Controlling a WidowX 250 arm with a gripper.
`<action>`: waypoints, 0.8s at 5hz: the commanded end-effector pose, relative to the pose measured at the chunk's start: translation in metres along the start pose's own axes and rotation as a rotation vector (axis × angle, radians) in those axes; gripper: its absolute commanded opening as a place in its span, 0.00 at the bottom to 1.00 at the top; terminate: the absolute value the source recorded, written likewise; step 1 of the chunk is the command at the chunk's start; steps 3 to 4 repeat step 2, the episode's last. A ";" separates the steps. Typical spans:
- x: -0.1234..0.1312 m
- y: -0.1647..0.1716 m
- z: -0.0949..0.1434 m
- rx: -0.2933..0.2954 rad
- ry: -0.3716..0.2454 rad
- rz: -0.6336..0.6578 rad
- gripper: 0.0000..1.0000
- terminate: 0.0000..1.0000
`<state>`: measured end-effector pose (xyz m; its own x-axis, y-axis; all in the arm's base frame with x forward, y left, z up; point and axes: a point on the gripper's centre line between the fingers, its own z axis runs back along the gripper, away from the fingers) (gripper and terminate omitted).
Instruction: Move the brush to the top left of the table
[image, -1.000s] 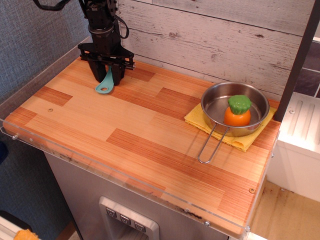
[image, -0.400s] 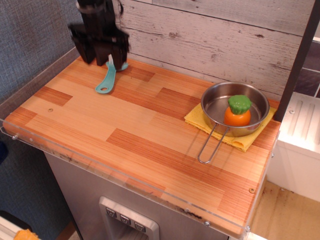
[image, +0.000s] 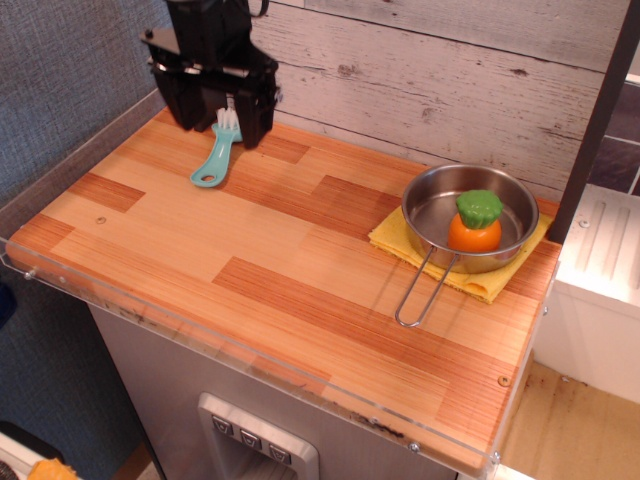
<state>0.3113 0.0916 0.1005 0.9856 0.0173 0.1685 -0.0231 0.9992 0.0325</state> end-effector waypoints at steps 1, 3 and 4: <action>-0.014 -0.004 0.022 0.006 -0.037 -0.024 1.00 0.00; -0.014 -0.004 0.022 0.006 -0.037 -0.024 1.00 1.00; -0.014 -0.004 0.022 0.006 -0.037 -0.024 1.00 1.00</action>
